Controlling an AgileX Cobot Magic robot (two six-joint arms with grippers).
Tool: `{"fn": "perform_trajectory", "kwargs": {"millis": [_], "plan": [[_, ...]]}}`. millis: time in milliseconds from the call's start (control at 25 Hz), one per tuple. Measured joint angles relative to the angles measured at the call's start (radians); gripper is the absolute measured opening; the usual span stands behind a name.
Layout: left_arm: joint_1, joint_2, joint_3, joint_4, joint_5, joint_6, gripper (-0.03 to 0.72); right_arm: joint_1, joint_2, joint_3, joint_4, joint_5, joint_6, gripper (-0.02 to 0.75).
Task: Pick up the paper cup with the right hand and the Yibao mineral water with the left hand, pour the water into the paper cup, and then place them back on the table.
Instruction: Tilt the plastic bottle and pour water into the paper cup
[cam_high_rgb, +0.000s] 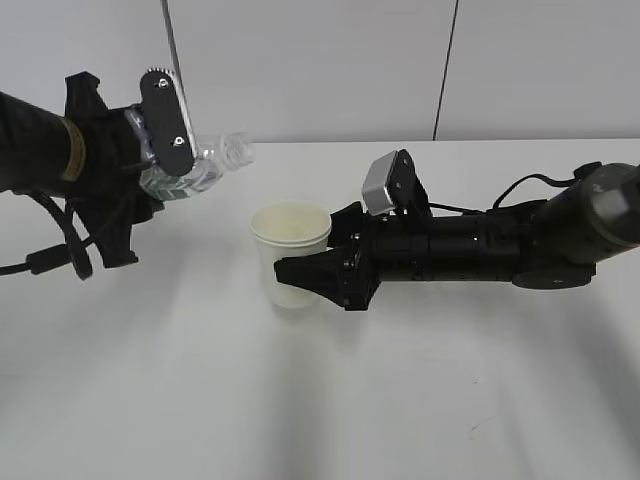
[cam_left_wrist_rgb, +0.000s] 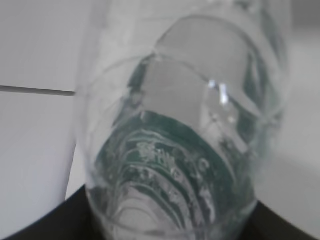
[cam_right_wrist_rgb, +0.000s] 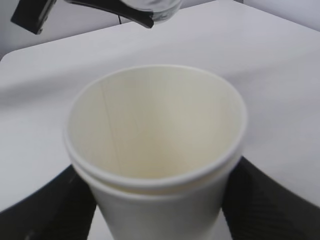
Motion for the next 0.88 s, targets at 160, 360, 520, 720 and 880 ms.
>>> {"fn": "perform_trajectory", "kwargs": {"millis": [160, 360, 520, 720, 880], "plan": [[0.000, 0.000, -0.027, 0.004, 0.015, 0.000, 0.361, 0.000, 0.000, 0.000, 0.000, 0.000, 0.002, 0.552], [-0.010, 0.000, -0.031, 0.047, 0.030, 0.000, 0.361, 0.000, 0.000, 0.000, 0.000, 0.000, 0.004, 0.551], [-0.041, 0.000, -0.032, 0.090, 0.047, 0.000, 0.361, 0.000, 0.000, 0.000, -0.002, 0.000, 0.006, 0.551], [-0.065, 0.003, -0.047, 0.125, 0.074, 0.000, 0.361, 0.000, 0.000, 0.000, -0.006, 0.001, 0.006, 0.551], [-0.070, 0.003, -0.050, 0.144, 0.083, 0.000, 0.361, 0.000, 0.000, 0.000, -0.008, 0.001, 0.006, 0.551]]}}
